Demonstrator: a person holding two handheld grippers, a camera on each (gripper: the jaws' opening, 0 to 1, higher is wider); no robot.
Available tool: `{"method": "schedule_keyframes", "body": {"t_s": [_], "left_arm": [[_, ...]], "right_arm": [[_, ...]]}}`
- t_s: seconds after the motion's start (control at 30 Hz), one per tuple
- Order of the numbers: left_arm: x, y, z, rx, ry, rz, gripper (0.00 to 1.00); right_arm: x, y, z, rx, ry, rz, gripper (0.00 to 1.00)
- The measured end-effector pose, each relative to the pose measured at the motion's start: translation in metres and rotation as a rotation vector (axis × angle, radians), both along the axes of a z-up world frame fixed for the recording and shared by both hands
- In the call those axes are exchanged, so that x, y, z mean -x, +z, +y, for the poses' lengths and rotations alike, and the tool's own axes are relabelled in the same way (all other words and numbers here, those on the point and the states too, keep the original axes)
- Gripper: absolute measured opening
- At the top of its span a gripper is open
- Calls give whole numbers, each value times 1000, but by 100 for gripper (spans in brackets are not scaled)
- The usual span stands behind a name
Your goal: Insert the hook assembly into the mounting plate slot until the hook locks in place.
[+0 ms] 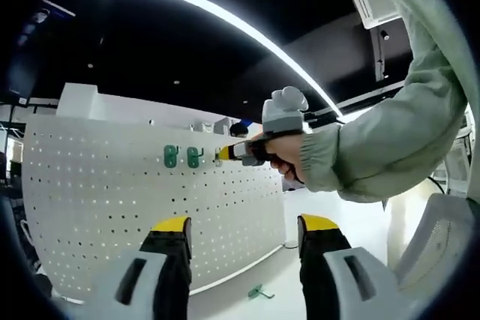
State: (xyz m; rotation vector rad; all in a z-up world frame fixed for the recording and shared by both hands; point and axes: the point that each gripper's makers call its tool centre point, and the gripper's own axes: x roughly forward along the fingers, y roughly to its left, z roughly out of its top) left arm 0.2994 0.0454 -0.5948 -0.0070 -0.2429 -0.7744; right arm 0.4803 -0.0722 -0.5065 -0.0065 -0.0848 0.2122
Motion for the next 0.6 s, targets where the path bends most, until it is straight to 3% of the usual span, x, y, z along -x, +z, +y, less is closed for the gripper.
{"method": "schedule_keyframes", "body": {"t_s": [0.6], "left_arm": [[-4, 1, 5, 16, 15, 9, 58]], "right_arm": [[-15, 4, -2, -7, -28, 1, 0]]}}
